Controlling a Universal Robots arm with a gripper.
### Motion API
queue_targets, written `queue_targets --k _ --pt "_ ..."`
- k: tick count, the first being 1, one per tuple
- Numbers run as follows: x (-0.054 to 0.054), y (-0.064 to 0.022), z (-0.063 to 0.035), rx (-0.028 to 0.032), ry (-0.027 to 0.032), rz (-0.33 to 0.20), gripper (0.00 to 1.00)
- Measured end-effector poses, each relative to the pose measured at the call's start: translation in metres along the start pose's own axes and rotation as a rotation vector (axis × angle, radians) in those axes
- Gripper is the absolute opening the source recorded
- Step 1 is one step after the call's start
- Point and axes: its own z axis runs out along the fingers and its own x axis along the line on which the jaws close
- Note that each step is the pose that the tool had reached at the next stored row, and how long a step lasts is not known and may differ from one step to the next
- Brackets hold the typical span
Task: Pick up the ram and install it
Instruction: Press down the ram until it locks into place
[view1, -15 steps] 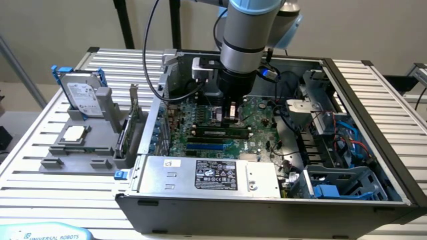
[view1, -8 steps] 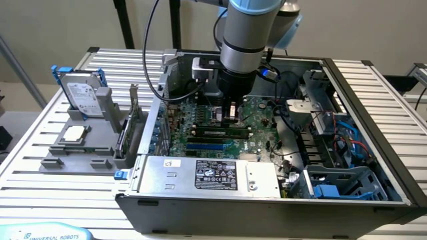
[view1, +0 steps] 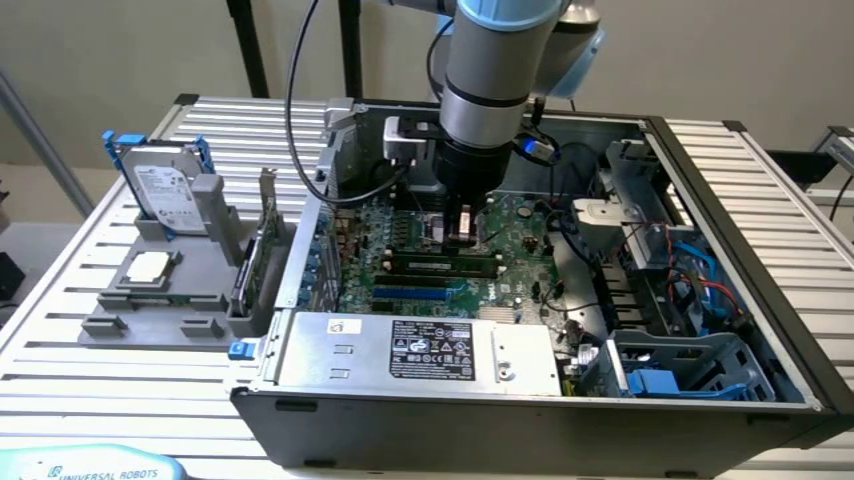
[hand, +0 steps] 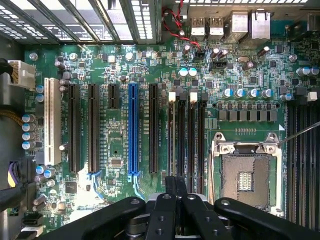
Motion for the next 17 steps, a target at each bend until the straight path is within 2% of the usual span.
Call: queue_targets --k 6,11,13,15,17 --pt "0.000 0.0029 0.0076 0.0125 -0.0003 0.000 0.11" --pt "0.000 0.0040 0.0135 0.0185 0.0003 0.000 0.11" --pt "0.000 0.0040 0.0138 0.0188 -0.0003 0.000 0.11" --pt "0.000 0.0043 0.0081 0.0192 -0.0024 0.000 0.11" --pt "0.000 0.0048 -0.0015 0.0174 -0.0007 0.000 0.11"
